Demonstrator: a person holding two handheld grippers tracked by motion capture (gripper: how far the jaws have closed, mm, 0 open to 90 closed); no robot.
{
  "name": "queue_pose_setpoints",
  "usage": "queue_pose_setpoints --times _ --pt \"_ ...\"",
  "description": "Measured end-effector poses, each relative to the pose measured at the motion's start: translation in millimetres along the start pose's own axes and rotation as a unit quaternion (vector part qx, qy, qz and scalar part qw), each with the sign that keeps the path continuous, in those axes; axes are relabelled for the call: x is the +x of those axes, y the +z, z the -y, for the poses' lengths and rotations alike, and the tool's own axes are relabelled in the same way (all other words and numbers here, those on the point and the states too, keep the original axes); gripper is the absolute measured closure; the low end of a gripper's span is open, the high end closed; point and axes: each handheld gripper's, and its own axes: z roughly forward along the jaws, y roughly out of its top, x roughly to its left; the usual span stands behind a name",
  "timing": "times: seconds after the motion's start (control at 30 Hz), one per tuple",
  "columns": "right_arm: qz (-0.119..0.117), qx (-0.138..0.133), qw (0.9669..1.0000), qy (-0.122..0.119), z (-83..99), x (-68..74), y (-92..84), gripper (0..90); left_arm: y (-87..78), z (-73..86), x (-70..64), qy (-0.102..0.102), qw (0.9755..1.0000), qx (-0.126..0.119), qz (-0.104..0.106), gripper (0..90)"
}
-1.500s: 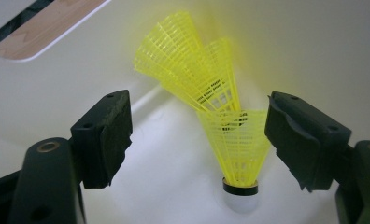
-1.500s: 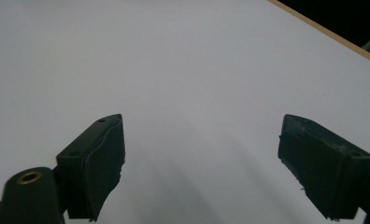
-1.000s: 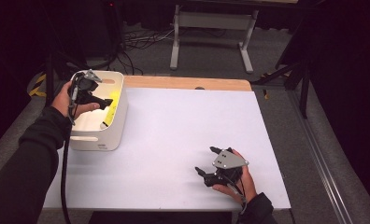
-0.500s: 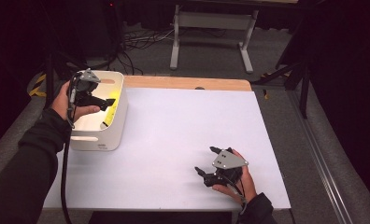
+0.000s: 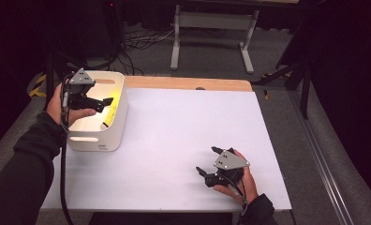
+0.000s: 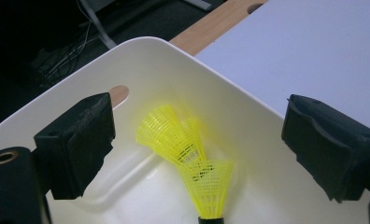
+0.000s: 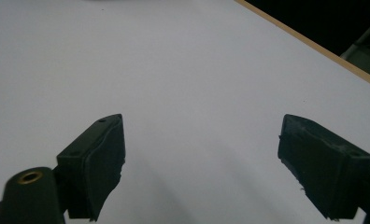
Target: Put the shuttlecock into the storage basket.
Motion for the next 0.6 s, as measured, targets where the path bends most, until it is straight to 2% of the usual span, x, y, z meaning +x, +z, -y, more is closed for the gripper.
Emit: queue_pose_setpoints --times 0.1,0.27,0.6 --pt "0.002 -0.001 1.0 -0.001 -0.3 0.1 -0.2 15.9 -2.5 1.5 -1.6 0.007 1.0 -0.007 -0.002 10.6" --pt "0.004 -0.001 1.0 0.002 0.1 -0.6 -0.2 15.9 -4.4 4.5 -3.3 -0.002 0.9998 -0.021 0.006 10.5" --pt "0.005 -0.002 1.0 -0.001 -0.1 -0.4 -0.8 15.9 -9.8 7.8 -1.9 -0.002 0.999 -0.044 0.005 10.6"
